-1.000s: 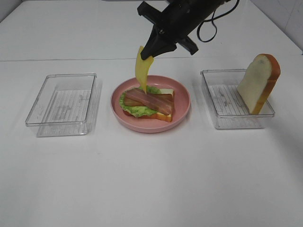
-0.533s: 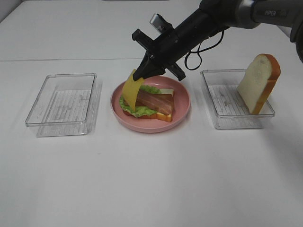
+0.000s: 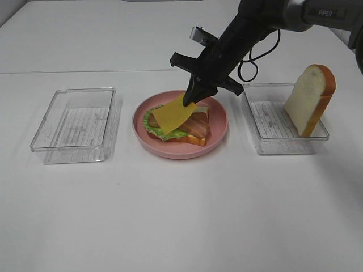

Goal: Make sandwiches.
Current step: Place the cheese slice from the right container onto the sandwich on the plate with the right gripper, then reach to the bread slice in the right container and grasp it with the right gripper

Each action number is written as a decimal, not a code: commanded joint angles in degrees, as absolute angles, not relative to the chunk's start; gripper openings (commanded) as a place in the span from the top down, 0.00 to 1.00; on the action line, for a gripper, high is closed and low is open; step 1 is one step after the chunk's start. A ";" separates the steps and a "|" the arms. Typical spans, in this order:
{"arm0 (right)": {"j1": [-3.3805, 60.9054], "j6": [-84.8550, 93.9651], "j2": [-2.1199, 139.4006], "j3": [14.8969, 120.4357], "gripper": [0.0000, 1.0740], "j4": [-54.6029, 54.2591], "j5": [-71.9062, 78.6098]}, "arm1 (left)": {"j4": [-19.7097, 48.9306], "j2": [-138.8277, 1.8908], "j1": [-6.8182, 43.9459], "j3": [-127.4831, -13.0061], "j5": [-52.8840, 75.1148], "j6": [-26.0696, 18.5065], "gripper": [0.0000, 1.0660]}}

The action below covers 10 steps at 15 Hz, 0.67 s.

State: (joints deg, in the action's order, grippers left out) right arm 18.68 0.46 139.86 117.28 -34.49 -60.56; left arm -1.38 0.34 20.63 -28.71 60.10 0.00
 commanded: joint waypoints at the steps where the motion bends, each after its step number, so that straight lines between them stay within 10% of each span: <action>1: 18.62 0.00 138.94 117.80 0.68 -33.92 -61.31 | -1.38 1.66 20.80 -28.59 59.59 0.00 0.22; 4: 18.62 0.40 138.94 119.00 0.29 -32.95 -63.88 | -1.38 1.66 20.80 -28.59 59.59 0.00 0.22; 10: 18.62 -1.95 137.45 132.53 0.28 -22.75 -74.03 | -1.38 1.66 20.80 -28.59 59.59 0.00 0.22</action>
State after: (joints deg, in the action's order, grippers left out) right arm 18.68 -1.43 137.85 132.41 -22.63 -69.27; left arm -1.38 0.34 20.63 -28.71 60.10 0.00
